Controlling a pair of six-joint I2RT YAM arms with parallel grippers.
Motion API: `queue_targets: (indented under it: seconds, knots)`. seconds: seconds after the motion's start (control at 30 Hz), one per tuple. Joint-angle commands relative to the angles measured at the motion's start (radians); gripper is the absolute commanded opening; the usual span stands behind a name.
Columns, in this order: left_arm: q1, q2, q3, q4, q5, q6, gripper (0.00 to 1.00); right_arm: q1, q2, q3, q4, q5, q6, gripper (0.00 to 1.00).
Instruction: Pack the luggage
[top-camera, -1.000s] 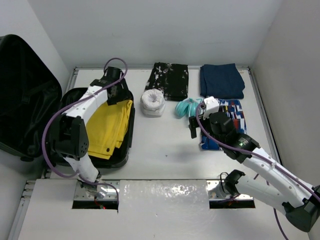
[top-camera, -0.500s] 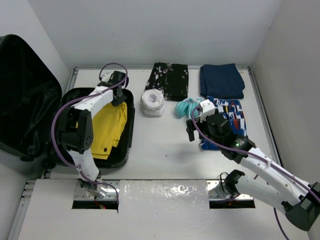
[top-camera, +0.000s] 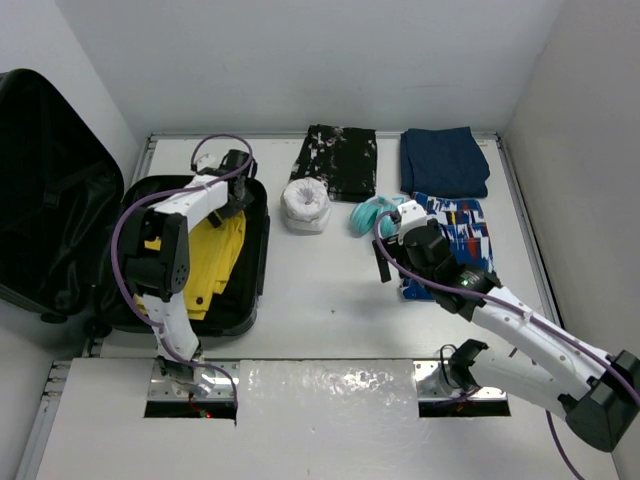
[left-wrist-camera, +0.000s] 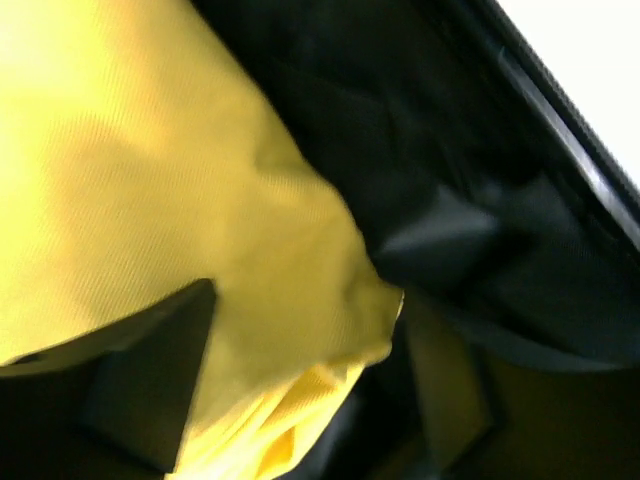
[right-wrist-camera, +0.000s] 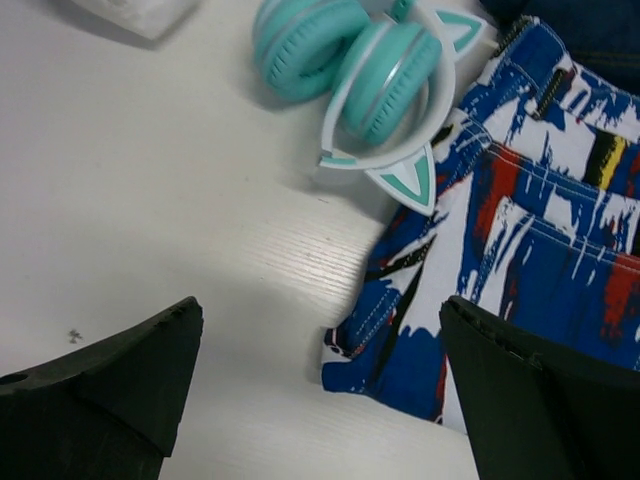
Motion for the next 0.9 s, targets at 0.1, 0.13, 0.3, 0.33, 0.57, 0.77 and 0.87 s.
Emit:
queue_targets:
  seconds: [0.1, 0.13, 0.3, 0.33, 0.57, 0.77, 0.87]
  knots:
    - [-0.027, -0.178, -0.050, -0.005, 0.014, 0.017, 0.79, 0.000, 0.049, 0.067, -0.038, 0.071, 0.035, 0.99]
    - [-0.027, -0.212, -0.050, -0.005, 0.000, 0.025, 0.77, 0.000, 0.050, 0.069, -0.041, 0.071, 0.037, 0.99]
    - [-0.027, -0.304, -0.107, 0.029, 0.020, 0.049, 0.73, 0.000, 0.037, 0.070, -0.052, 0.068, 0.035, 0.99]
    - [-0.027, -0.308, -0.124, 0.070, 0.037, 0.059, 0.73, -0.002, 0.036, 0.070, -0.053, 0.063, 0.037, 0.99]
    - [-0.017, -0.186, -0.156, 0.172, 0.066, 0.094, 0.30, -0.002, 0.040, 0.038, -0.052, 0.057, 0.040, 0.99]
    - [-0.012, -0.043, -0.208, 0.260, 0.173, 0.129, 0.20, -0.009, 0.030, 0.003, -0.084, 0.115, 0.052, 0.99]
    - [-0.018, -0.057, -0.249, 0.299, 0.215, 0.128, 0.21, -0.047, 0.042, -0.015, -0.080, 0.103, 0.064, 0.99]
